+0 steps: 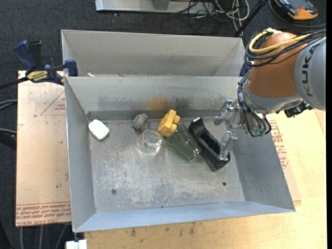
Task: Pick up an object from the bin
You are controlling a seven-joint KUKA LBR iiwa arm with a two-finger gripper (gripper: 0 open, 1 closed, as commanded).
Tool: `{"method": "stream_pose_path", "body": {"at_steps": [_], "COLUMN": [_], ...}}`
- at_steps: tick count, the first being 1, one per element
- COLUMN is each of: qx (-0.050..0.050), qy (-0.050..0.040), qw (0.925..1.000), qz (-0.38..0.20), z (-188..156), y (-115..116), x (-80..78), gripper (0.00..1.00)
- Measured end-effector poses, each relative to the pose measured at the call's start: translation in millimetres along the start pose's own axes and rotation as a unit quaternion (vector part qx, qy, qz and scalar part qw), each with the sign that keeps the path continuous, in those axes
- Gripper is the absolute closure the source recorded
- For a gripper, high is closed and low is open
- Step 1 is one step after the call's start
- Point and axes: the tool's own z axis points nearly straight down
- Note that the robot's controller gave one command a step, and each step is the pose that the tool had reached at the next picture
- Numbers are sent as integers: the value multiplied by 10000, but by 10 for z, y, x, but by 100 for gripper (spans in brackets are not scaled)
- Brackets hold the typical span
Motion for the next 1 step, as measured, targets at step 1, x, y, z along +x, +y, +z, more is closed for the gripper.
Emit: {"method": "stream_pose_path", "body": {"at_steps": [1], "qx": [1], "qy": [32], "qw": [10000], "qz": [88], "z": [182], "y": [237], "x": [115], "gripper": [0]}}
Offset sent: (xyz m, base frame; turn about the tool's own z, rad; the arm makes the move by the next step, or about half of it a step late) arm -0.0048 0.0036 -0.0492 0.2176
